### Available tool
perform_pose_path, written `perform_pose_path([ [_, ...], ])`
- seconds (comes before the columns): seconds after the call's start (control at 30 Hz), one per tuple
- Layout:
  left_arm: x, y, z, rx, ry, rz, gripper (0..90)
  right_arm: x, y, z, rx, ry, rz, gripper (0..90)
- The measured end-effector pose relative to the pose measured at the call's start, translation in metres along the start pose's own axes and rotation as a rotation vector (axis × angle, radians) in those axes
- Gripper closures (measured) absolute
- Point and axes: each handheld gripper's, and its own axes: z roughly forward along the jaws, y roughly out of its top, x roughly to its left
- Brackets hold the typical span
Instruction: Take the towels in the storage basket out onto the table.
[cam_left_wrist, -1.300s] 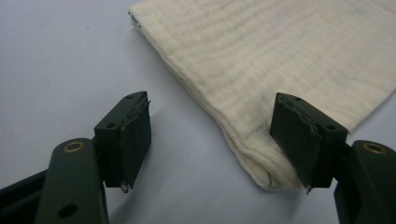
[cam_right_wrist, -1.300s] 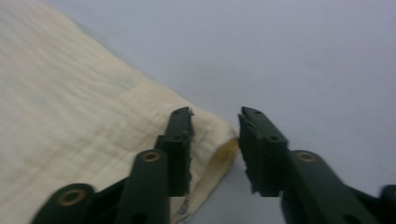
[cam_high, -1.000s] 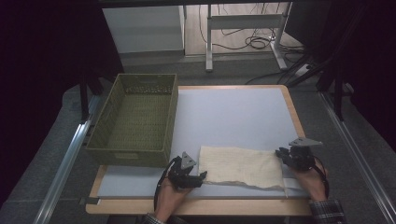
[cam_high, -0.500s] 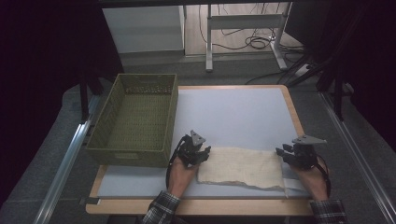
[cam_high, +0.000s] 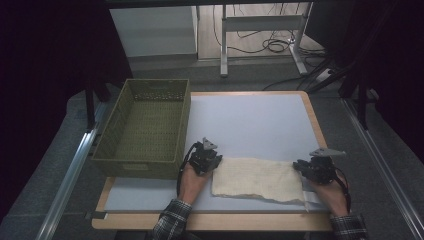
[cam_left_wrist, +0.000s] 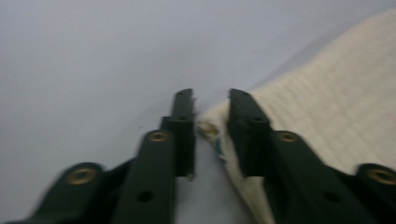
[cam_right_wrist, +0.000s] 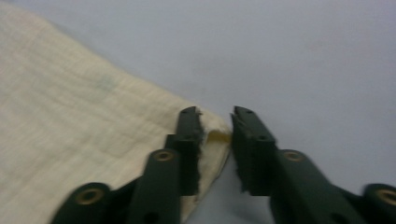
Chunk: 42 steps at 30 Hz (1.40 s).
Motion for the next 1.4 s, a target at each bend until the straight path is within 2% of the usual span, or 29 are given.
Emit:
perform_pose_path([
  [0.03, -0.001, 0.001, -0.001, 0.010, -0.010, 0.011, 81.4, 0.003, 0.001, -0.001, 0.012, 0.023, -0.011, 84.9],
  [0.07, -0.002, 0.001, -0.001, 0.012, -0.008, 0.018, 84.7, 0.006, 0.003, -0.001, 0.028, 0.007, -0.043, 86.0],
  [0.17, -0.003, 0.000, -0.003, -0.001, -0.013, 0.024, 86.1, 0.006, 0.009, 0.000, 0.044, -0.019, -0.070, 86.5],
  [0.27, -0.005, -0.002, -0.008, -0.049, -0.028, 0.009, 86.1, -0.002, 0.017, 0.004, 0.034, -0.029, -0.065, 86.4],
  [0.33, -0.006, -0.002, -0.011, -0.063, -0.034, 0.018, 85.8, -0.008, 0.024, 0.010, 0.027, -0.038, -0.075, 86.4],
  [0.53, -0.008, -0.003, -0.014, -0.066, -0.053, 0.020, 84.7, -0.025, 0.045, 0.030, 0.026, -0.059, -0.075, 86.2],
  [0.6, -0.004, -0.004, -0.011, -0.052, -0.047, 0.010, 84.2, -0.030, 0.048, 0.038, 0.039, -0.047, -0.057, 85.7],
  [0.67, 0.002, -0.005, -0.008, -0.034, -0.061, -0.006, 82.2, -0.031, 0.048, 0.041, 0.037, -0.039, -0.049, 84.9],
  [0.8, 0.004, -0.004, -0.010, -0.048, -0.058, -0.015, 77.1, -0.029, 0.045, 0.032, 0.011, -0.033, -0.041, 80.4],
  [0.9, 0.005, -0.002, -0.013, -0.057, -0.057, -0.017, 74.2, -0.031, 0.045, 0.019, -0.014, -0.037, -0.031, 75.6],
  [0.97, 0.005, -0.001, -0.012, -0.044, -0.055, -0.009, 72.6, -0.031, 0.046, 0.011, -0.021, -0.021, -0.028, 71.7],
  [1.13, 0.006, -0.003, -0.005, -0.008, -0.051, 0.003, 69.2, -0.018, 0.045, -0.003, -0.008, 0.024, -0.059, 67.4],
  [1.23, 0.006, -0.004, -0.003, -0.014, -0.048, 0.015, 66.5, -0.003, 0.040, -0.007, 0.006, 0.069, -0.085, 64.3],
  [1.33, 0.005, -0.004, -0.001, -0.018, -0.027, 0.047, 63.0, 0.009, 0.037, -0.007, 0.013, 0.099, -0.111, 63.1],
  [1.4, 0.006, -0.005, -0.001, -0.025, -0.033, 0.045, 61.5, 0.021, 0.035, -0.007, 0.013, 0.132, -0.125, 62.2],
])
